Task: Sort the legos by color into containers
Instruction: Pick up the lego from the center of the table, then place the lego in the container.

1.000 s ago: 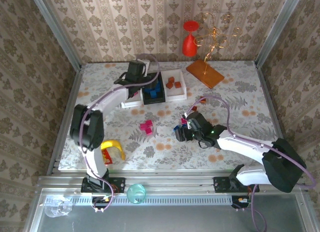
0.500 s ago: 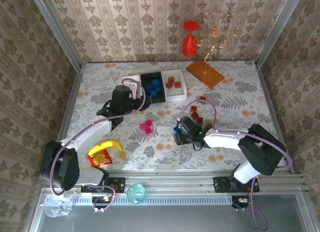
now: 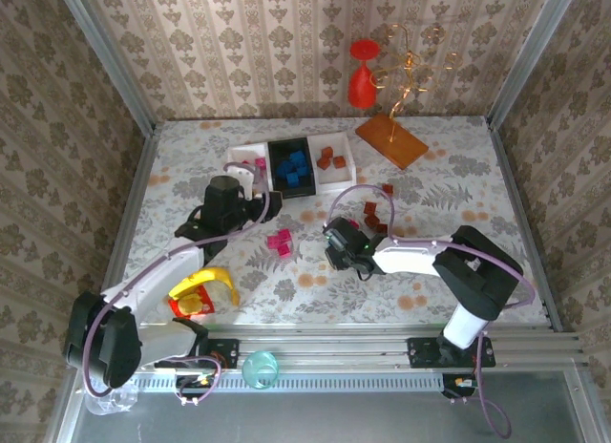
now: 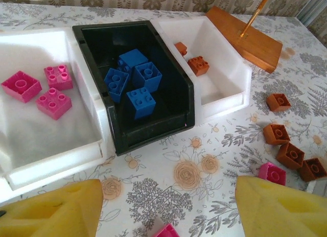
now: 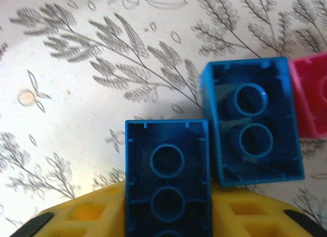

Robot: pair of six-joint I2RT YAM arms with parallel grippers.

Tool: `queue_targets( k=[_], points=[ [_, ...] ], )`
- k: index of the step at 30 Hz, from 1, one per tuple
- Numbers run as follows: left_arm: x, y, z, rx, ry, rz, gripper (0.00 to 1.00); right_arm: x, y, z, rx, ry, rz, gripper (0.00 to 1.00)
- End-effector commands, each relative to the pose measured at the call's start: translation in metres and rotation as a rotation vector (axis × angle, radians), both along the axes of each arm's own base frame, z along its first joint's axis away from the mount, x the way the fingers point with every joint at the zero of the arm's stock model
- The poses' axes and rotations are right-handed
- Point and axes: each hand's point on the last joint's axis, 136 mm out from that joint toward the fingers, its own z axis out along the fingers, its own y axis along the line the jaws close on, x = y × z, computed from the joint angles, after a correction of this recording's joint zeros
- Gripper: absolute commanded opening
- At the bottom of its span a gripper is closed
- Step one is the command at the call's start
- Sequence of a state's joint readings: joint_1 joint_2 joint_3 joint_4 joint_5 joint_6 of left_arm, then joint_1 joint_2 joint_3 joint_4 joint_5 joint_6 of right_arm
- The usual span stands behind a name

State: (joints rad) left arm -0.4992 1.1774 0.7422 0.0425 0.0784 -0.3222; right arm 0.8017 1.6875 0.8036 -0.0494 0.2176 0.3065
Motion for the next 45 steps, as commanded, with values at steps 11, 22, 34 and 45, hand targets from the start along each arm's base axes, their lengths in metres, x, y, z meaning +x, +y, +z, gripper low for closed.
queue_targets(
  k=[11,22,34,45],
  points=[
    [-0.008,0.05,0.001,-0.085,-0.005,0.148,0.71,0.039,0.089,0.087,0.353,-0.112,0.118,0.28],
    [-0.022,0.058,0.001,-0.114,-0.008,0.149,0.73,0.167,0.114,0.117,0.428,-0.272,-0.056,0.28],
    [-0.038,0.055,-0.001,-0.125,0.014,0.107,0.74,0.269,0.125,0.123,0.461,-0.346,-0.102,0.47],
    [-0.053,0.043,-0.041,-0.1,0.139,0.041,0.76,0.177,0.082,0.193,0.499,-0.335,0.013,0.69]
  ],
)
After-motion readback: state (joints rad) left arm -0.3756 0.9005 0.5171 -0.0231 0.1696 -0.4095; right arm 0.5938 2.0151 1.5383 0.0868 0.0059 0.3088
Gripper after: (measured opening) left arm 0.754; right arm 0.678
